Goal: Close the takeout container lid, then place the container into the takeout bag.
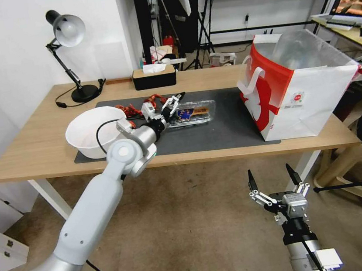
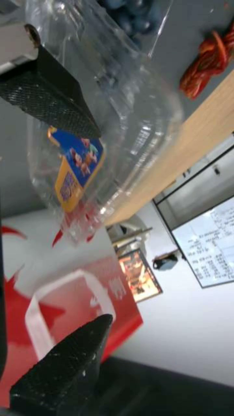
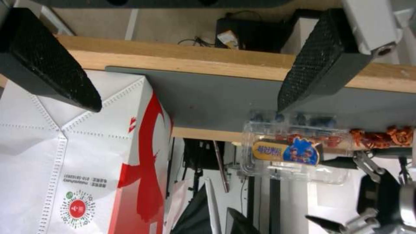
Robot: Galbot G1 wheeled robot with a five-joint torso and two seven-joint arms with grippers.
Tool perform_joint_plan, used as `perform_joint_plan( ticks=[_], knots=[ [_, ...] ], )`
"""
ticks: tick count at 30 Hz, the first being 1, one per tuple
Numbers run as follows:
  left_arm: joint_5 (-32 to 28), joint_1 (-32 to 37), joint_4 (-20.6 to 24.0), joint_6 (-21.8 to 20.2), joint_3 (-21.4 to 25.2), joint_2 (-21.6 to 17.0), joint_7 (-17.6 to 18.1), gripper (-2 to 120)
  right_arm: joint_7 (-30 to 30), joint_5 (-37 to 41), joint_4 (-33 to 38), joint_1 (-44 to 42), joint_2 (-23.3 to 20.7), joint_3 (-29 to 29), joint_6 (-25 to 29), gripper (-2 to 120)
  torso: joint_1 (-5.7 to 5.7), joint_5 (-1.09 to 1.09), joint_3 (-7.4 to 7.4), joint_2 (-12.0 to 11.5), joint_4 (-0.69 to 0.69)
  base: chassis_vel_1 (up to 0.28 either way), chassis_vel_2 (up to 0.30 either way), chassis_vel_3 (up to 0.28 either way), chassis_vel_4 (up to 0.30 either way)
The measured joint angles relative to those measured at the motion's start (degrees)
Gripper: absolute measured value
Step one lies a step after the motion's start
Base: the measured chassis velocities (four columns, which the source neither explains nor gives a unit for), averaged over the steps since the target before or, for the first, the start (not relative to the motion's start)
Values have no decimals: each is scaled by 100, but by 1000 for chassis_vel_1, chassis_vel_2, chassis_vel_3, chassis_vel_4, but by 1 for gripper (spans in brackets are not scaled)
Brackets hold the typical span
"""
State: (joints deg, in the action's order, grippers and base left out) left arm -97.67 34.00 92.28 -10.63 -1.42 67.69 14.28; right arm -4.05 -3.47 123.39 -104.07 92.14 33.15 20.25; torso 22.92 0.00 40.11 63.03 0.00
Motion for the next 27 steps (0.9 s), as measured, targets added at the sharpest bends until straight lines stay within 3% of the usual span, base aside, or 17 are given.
perform_joint_plan(
  ticks=[11, 14, 27],
  knots=[
    [544, -292, -434, 166, -245, 122, 55, 100, 7, 4, 10, 3, 0, 37, -8, 100, 0, 0, 0, 0, 0, 0, 0, 0, 0],
    [671, -342, -488, 145, -310, 104, 117, 95, 8, 10, 17, -3, 0, 47, -8, 100, 0, 0, 0, 0, 0, 0, 0, 0, 0],
    [1197, -590, -757, 52, -508, 62, 448, 49, 14, 18, 20, -22, 0, 45, 21, 100, -1, 0, 0, 0, 0, 0, 0, 0, 0]
  ],
)
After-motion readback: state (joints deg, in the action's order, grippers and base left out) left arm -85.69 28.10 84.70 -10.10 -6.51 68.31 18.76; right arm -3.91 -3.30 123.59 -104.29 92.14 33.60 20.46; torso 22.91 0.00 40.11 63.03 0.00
